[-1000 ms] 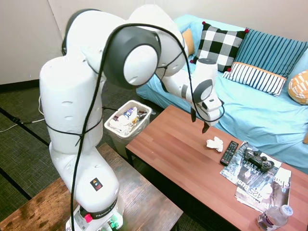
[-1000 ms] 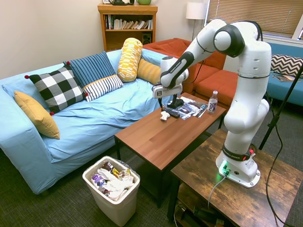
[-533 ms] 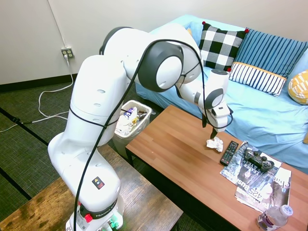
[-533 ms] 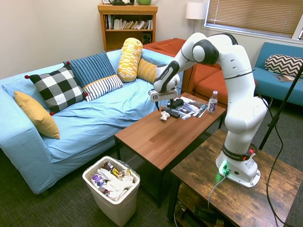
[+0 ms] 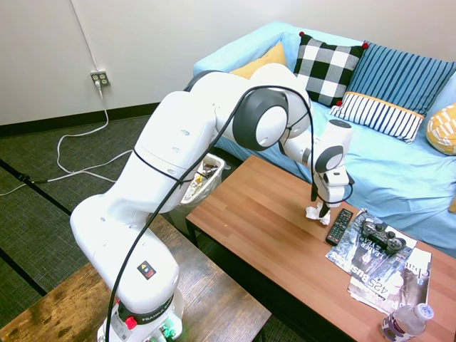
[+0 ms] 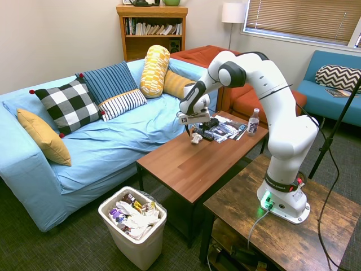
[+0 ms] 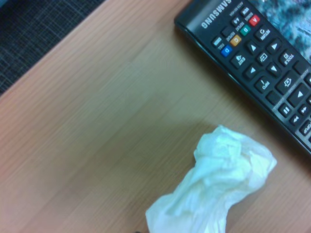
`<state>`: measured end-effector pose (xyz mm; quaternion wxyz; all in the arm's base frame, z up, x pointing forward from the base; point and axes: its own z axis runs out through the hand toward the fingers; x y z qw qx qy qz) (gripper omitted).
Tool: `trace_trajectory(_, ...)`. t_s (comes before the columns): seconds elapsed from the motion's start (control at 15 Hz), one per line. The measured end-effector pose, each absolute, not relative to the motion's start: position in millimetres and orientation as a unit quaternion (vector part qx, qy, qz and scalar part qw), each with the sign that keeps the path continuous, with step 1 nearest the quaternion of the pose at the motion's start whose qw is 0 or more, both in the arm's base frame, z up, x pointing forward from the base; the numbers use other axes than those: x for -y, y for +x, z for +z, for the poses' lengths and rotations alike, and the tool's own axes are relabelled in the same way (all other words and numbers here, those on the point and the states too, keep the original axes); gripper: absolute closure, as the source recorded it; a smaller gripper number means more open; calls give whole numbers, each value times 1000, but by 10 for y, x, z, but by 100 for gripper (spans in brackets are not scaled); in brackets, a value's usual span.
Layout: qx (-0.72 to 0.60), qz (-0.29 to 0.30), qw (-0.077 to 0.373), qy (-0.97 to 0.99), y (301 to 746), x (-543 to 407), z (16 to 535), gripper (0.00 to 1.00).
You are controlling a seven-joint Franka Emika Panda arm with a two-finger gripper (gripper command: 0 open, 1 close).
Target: Throw the tissue in the trash bin
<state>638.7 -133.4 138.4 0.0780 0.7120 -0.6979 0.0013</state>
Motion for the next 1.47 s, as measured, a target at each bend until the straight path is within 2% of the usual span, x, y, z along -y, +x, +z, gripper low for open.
trace_trajectory(0.27,712,-8,73,699,6469,1435,1104,0)
trace_trajectory(0.33,713,-9,73,697,6480,1467,1064,100)
trace_trajectory(1.47,712,-18,71,698,6456,1603,949,100)
